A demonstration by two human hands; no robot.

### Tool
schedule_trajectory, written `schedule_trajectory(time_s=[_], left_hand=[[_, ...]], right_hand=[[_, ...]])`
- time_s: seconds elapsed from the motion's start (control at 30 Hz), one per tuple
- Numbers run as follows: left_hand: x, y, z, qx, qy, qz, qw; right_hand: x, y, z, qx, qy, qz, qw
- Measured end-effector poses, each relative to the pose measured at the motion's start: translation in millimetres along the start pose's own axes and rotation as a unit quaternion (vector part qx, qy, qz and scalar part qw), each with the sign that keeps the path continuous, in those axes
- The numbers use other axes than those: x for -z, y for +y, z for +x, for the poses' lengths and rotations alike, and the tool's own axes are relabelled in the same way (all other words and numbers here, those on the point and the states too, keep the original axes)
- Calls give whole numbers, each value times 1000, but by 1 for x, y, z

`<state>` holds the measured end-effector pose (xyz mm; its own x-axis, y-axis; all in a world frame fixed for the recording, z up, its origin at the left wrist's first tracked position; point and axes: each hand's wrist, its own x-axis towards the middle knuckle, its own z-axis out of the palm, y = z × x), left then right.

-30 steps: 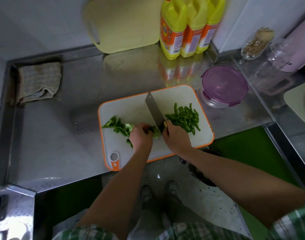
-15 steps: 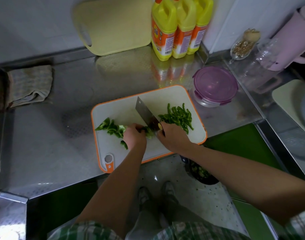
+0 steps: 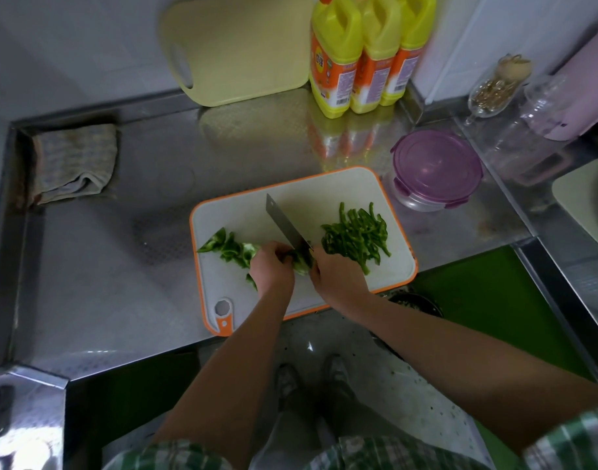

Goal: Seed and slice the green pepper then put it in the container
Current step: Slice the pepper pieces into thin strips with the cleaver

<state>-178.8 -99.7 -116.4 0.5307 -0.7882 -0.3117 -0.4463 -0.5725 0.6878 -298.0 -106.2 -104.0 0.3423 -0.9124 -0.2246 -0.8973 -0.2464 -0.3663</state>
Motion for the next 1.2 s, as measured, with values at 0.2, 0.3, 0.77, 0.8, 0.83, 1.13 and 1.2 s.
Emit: schedule_trajectory(time_s=[0.2, 0.3, 0.77, 0.8, 0.83, 1.13, 1.2], left_hand=[[-3, 3, -1, 26, 1, -21, 999], [-5, 5, 0, 49, 0, -14, 999], [-8, 8, 4, 40, 4, 21, 999], [-8, 10, 3, 39, 2, 19, 999], [-8, 11, 3, 35, 0, 21, 999], [-10, 10, 6, 15, -1, 41, 999], [-11, 9, 6, 11, 1, 43, 999]], right_hand=[[12, 6, 3, -19, 41, 86, 995], [27, 8, 3, 10, 34, 93, 995], [26, 5, -5, -4, -32, 32, 999], [24, 4, -5, -5, -32, 16, 999], [23, 5, -5, -5, -31, 3, 999], [29, 14, -8, -6, -48, 63, 997], [28, 17, -11, 1, -56, 55, 997]])
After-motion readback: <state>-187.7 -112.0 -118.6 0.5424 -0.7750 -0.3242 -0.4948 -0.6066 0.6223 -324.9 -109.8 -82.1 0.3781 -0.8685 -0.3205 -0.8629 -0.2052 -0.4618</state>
